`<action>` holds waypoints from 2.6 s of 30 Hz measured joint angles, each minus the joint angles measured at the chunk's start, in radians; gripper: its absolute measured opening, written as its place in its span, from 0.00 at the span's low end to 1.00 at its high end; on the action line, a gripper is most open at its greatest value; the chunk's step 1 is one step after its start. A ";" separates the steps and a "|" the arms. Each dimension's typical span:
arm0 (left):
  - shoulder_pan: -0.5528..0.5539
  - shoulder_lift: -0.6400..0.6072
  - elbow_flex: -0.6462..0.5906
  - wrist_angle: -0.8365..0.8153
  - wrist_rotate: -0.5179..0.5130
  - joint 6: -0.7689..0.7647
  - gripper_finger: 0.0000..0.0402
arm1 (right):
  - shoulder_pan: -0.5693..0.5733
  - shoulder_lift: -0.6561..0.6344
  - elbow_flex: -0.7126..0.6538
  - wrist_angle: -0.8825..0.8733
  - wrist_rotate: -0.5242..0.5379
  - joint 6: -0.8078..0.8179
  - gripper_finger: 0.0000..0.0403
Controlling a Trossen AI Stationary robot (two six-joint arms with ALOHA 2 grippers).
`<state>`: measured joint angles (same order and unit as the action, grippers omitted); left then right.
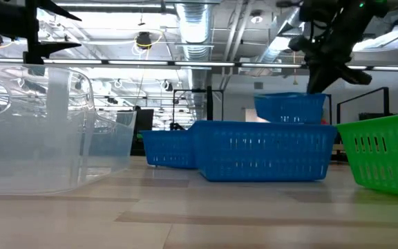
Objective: Stack baskets on shelf by color
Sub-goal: Put the top right blue bin on the shelf, then stack the bottom blue bin on top of the blue bin on the shelf
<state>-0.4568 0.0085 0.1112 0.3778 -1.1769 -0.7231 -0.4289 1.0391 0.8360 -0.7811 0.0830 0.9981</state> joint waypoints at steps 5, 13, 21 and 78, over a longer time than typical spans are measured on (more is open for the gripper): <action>0.000 0.000 0.000 0.000 -0.006 0.000 0.56 | -0.117 0.043 0.000 0.037 -0.017 -0.081 0.02; 0.000 0.000 0.000 -0.006 -0.006 0.000 0.56 | -0.167 0.150 0.000 0.250 -0.082 -0.102 0.02; 0.000 0.000 0.000 -0.006 -0.006 -0.017 0.56 | -0.153 0.305 0.001 0.473 -0.089 -0.063 0.02; 0.000 0.000 0.000 -0.058 0.019 -0.049 0.56 | 0.003 0.307 0.136 0.301 -0.220 -0.335 0.42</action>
<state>-0.4568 0.0086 0.1108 0.3195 -1.1580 -0.7723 -0.4256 1.3459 0.9718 -0.4800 -0.1374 0.6633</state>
